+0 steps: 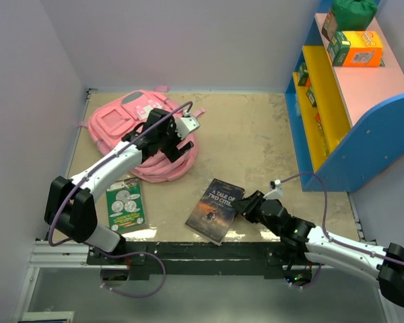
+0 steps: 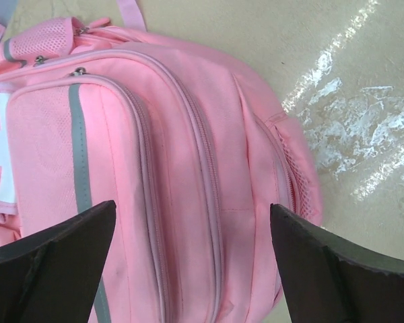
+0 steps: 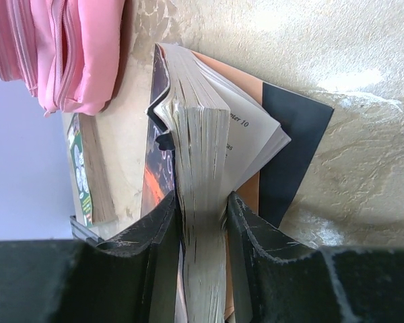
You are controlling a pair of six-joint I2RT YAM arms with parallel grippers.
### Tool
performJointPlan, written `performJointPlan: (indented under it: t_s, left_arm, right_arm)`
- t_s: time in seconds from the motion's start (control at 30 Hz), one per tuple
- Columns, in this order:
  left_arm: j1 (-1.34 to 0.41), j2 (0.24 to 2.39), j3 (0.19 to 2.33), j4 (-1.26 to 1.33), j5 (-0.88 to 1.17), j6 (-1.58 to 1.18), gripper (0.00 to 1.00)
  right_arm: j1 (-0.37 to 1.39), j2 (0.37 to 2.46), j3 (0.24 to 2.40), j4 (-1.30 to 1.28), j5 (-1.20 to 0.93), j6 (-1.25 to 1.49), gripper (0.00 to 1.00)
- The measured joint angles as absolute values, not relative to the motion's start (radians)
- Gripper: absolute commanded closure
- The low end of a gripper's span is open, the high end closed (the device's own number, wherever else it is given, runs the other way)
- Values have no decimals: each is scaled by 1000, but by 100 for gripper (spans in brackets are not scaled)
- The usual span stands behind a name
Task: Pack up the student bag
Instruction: Pick up the book from the center of the board.
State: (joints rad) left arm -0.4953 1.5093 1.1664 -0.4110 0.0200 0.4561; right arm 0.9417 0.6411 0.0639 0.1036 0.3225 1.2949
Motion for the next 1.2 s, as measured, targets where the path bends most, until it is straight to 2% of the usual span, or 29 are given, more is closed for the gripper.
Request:
performJointPlan:
  t_s: [0.47, 0.77, 0.83, 0.9, 0.93, 0.97, 1.0, 1.03, 1.1, 1.13, 1.17, 1.2]
  left_arm:
    - [-458, 1478, 1130, -352, -115, 483, 0]
    - [-397, 1595, 1130, -278, -133, 491, 1]
    - [-389, 1607, 1130, -277, -112, 494, 8]
    - [-385, 1608, 1130, -276, -90, 504, 25]
    - [-384, 1608, 1130, -276, -78, 509, 35]
    - [-384, 1608, 1130, -278, -64, 513, 50]
    - [-385, 1608, 1130, -284, -51, 513, 56]
    - [-386, 1608, 1131, -292, -37, 513, 69]
    - [-386, 1608, 1141, -309, -19, 512, 80]
    - [-387, 1608, 1147, -318, -13, 511, 94]
    - [-387, 1608, 1156, -330, -8, 510, 100]
    - [-386, 1608, 1166, -342, -5, 508, 100]
  right_arm:
    - [942, 616, 50, 117, 321, 1303, 100]
    - [940, 654, 50, 182, 303, 1274, 100]
    - [940, 654, 51, 197, 293, 1263, 100]
    - [939, 654, 56, 204, 286, 1251, 100]
    - [938, 653, 60, 204, 281, 1245, 100]
    - [935, 653, 65, 205, 275, 1240, 100]
    - [934, 653, 70, 206, 270, 1237, 100]
    - [933, 652, 74, 208, 269, 1233, 100]
    - [929, 652, 81, 211, 262, 1229, 100]
    - [928, 652, 82, 214, 260, 1229, 100]
    - [925, 653, 83, 218, 255, 1227, 100]
    - [918, 654, 84, 222, 247, 1225, 100]
